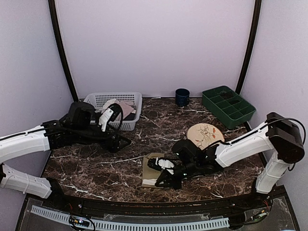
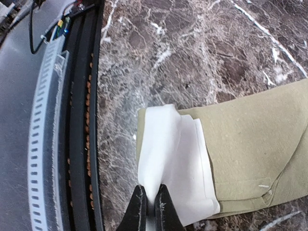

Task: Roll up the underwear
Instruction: Roll the underwear at the center of the board.

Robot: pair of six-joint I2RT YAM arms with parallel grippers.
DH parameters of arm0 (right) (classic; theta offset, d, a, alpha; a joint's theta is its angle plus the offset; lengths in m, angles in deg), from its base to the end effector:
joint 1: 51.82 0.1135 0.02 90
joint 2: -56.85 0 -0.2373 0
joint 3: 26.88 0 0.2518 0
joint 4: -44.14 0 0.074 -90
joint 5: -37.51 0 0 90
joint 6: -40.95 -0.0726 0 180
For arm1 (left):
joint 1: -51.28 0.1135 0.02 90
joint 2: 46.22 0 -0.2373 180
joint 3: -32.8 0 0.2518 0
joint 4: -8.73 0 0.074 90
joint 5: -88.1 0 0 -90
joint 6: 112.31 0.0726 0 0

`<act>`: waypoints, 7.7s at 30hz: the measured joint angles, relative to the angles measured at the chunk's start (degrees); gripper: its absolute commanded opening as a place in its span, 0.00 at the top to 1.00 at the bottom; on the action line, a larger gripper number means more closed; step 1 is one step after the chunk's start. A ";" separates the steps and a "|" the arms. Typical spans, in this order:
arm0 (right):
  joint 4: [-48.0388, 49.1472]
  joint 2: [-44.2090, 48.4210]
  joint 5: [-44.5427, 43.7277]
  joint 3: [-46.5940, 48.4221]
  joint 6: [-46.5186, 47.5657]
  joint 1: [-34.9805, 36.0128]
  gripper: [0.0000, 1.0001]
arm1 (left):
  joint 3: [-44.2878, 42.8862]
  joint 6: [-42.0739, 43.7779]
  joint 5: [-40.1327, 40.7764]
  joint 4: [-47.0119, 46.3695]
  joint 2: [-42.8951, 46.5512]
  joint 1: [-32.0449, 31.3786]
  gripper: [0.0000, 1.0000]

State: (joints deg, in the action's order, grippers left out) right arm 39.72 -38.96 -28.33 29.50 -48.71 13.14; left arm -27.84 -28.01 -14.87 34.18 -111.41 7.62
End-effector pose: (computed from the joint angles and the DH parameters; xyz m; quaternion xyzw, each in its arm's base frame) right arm 0.1168 0.3203 0.0925 -0.5544 0.7132 0.3676 0.2210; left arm 0.2035 -0.2167 0.2365 0.3333 0.7953 -0.2963 0.4106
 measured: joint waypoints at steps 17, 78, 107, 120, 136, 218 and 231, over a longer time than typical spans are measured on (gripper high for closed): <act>-4.72 -14.14 22.88 9.03 -13.42 -8.48 1.00 | 17.14 3.26 3.52 -8.37 3.85 -18.29 0.01; -0.24 15.21 -14.99 -7.69 7.93 3.91 0.30 | -1.46 10.10 -45.11 -23.50 -46.97 -8.63 0.98; 7.96 1.18 -16.20 -6.93 11.43 7.82 1.00 | -5.68 10.54 -48.94 -18.12 -49.37 -6.80 0.53; 3.17 -4.04 3.43 -1.27 -3.76 0.04 1.00 | 6.40 8.22 -20.79 -21.35 -18.71 -1.36 0.42; 4.24 -17.11 29.73 5.90 -18.01 -9.22 1.00 | 14.62 19.65 -3.63 -22.34 -18.58 -19.50 0.47; -4.59 -1.01 -12.83 0.50 7.54 6.12 1.00 | 6.19 9.88 -41.00 -12.13 -31.71 4.94 0.48; -7.69 -2.05 -1.38 1.95 2.64 0.39 1.00 | 19.76 8.46 -20.13 -18.64 -0.07 3.32 0.51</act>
State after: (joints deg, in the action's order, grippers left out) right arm 32.03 -41.01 -29.70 31.44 -46.07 13.54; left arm -8.08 -19.55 -35.00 15.53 -111.47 10.95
